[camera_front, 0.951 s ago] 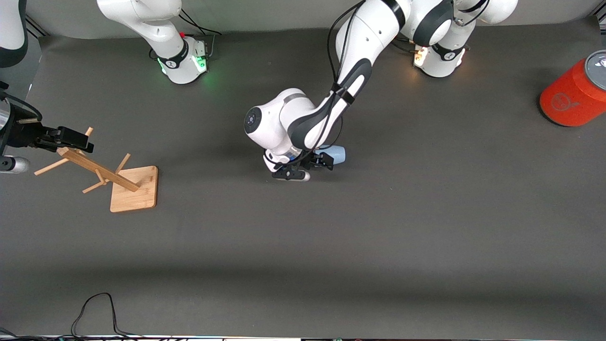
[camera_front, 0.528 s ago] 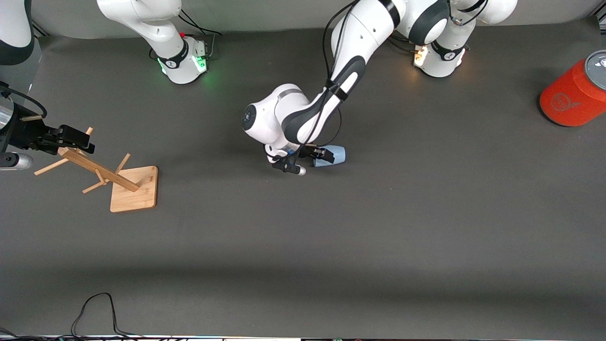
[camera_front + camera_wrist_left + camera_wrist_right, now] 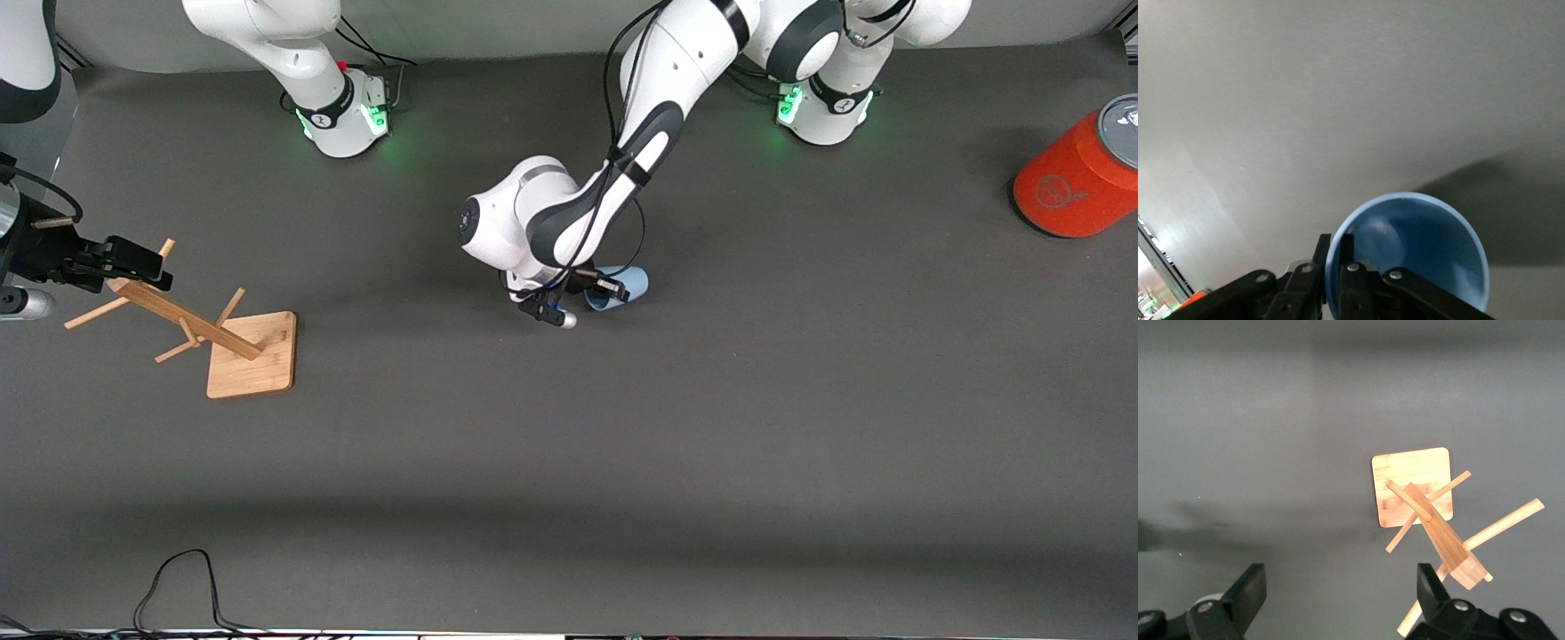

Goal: Rotate and upright cup with both arms
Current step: 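Grasp the rim of the lying cup with the left gripper, then rotate the cup upright with the left gripper and lower it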

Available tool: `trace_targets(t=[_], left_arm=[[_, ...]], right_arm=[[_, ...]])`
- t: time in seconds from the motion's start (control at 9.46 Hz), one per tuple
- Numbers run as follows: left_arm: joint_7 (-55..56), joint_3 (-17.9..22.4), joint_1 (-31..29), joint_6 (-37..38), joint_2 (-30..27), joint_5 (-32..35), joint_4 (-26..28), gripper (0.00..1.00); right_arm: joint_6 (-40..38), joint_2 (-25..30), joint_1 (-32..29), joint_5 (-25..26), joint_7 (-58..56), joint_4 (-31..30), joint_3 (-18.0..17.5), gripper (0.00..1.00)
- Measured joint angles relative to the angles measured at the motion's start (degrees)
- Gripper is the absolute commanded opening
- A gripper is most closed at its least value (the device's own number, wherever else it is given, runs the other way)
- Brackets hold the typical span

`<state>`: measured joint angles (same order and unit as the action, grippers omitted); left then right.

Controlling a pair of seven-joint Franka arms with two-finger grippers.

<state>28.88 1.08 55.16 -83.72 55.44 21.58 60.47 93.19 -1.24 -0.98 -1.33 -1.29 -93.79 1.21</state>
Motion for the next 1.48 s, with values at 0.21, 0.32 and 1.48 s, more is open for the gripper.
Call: trace_targets(t=[0.21,0.32,1.48], left_arm=[[-1.96,3.95,-0.75,3.28,-2.54,0.02,-2.72,0.00],[-2.31,5.92,-1.70,4.27,-4.39,-0.50,-3.60,0.00],[-4.55,7.39,-23.39,-13.94,-38.49,-23.75,19.95,0.00]], right_arm=[[0.00,0.36,0.21,0.45,-0.93,0.00,-0.18,1.00],[0.00,0.41,0.14,0.50,-1.75,-0.01,-0.16,1.00],[-0.02,0.43,0.02,0.57,-2.49,0.02,-0.07,1.00]])
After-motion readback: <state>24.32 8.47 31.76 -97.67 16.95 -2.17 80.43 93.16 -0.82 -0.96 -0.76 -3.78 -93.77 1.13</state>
